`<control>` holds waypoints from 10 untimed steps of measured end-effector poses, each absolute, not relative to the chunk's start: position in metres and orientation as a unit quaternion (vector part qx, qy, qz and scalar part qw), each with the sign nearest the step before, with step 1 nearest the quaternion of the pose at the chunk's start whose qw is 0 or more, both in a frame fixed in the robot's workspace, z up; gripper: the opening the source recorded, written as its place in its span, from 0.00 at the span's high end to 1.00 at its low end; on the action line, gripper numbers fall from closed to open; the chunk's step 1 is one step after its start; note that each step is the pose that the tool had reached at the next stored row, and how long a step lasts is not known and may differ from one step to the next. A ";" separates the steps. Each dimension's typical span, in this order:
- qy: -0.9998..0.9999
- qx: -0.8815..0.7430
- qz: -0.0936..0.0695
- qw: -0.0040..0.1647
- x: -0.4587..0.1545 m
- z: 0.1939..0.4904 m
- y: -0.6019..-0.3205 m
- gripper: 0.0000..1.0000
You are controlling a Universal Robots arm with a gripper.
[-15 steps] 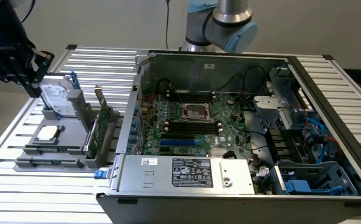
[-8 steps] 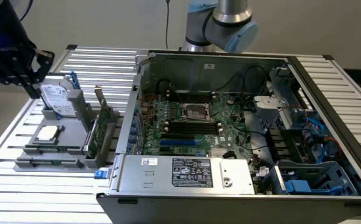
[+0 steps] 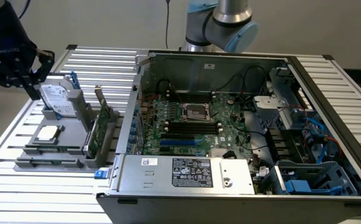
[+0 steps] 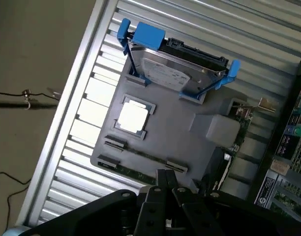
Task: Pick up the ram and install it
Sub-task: 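Pick up the ram and move it above insertion slot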
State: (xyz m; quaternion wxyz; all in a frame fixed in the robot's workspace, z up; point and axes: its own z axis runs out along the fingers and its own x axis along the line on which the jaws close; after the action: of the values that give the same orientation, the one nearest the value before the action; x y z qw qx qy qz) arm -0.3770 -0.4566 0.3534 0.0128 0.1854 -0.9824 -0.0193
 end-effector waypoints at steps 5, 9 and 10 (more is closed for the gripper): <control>-0.973 0.230 -0.019 0.014 -0.377 0.351 -0.457 0.89; -0.964 0.265 -0.018 0.015 -0.377 0.349 -0.457 0.89; -0.961 0.274 -0.018 0.015 -0.377 0.348 -0.457 0.89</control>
State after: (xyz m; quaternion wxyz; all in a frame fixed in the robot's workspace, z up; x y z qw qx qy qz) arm -0.3770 -0.4566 0.3480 0.0149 0.2739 -0.9615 -0.0182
